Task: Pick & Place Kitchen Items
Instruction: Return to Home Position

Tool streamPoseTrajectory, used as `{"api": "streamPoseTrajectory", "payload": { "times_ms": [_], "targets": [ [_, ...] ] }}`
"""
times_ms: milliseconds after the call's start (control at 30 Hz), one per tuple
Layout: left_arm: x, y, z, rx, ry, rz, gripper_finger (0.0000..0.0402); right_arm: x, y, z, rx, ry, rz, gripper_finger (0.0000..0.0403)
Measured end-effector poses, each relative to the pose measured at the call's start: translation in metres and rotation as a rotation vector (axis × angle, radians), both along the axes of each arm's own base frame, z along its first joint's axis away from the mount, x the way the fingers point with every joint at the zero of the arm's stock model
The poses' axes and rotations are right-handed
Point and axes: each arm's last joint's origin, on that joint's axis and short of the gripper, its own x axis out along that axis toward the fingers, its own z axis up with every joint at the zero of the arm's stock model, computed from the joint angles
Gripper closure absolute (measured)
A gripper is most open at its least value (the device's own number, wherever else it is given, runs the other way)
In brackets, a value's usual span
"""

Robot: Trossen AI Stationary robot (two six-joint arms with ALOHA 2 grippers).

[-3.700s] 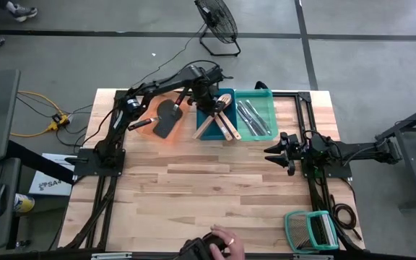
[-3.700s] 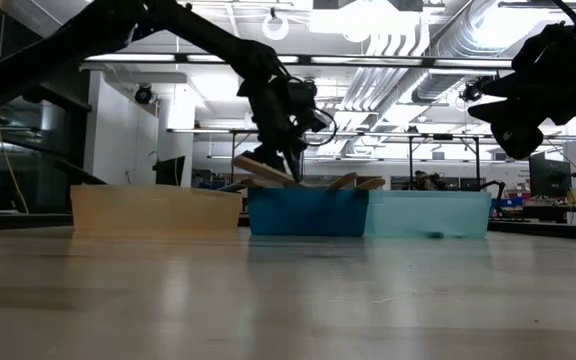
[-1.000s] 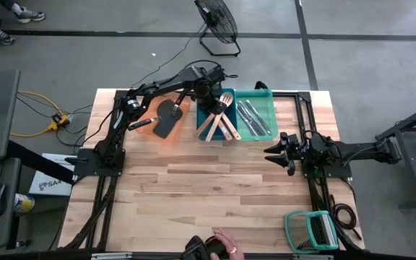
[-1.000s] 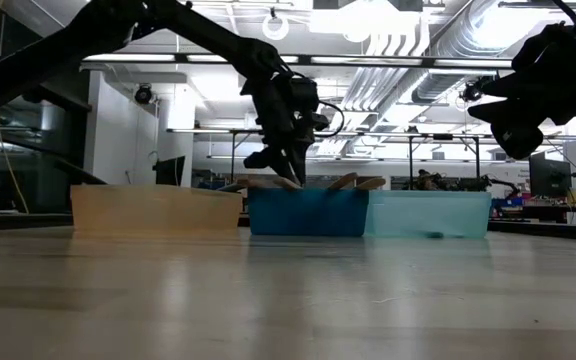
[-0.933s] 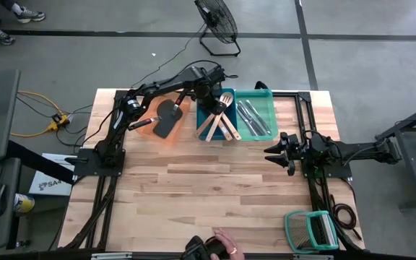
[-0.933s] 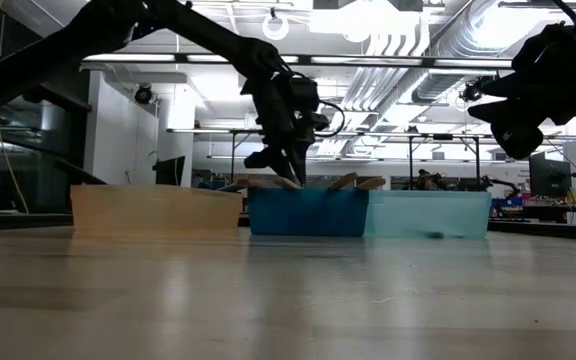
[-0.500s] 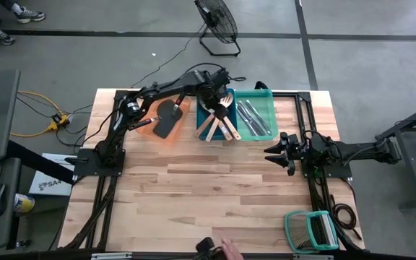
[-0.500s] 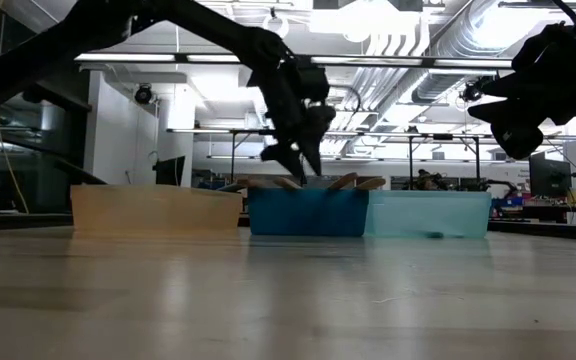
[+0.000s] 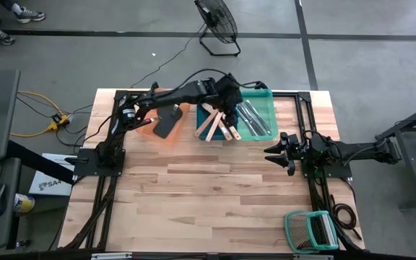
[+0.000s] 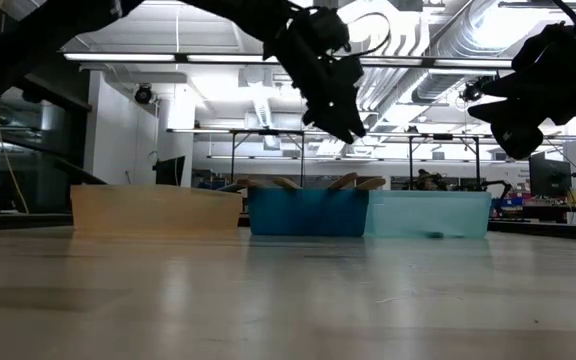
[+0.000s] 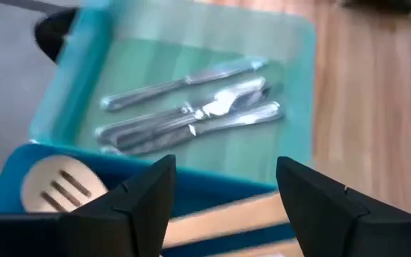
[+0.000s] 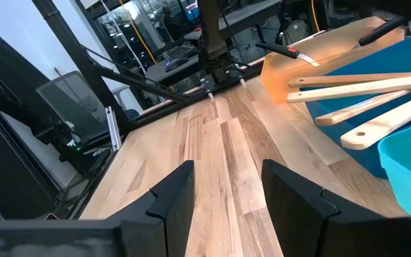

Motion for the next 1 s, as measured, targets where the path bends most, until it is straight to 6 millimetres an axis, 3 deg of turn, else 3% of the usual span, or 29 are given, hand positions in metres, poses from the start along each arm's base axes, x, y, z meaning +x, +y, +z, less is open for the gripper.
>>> {"api": "streamPoseTrajectory", "payload": {
  "times_ms": [200, 333, 633, 1000],
  "targets": [
    [-0.003, -0.028, 0.003, 0.055, -0.144, -0.082, 0.0162, 0.000, 0.000, 0.000, 0.000, 0.000, 0.000, 0.0247],
    [-0.023, -0.048, -0.002, 0.095, -0.276, -0.115, 0.0162, 0.000, 0.000, 0.000, 0.000, 0.002, -0.001, 0.0247],
    [-0.105, -0.085, -0.027, 0.120, -0.459, -0.186, 0.0162, 0.001, 0.000, -0.001, 0.000, 0.010, -0.001, 0.0247],
    [-0.208, -0.111, -0.034, 0.053, -0.535, -0.174, 0.0162, 0.001, 0.000, -0.001, 0.000, 0.010, -0.001, 0.0247]
  ]
}}
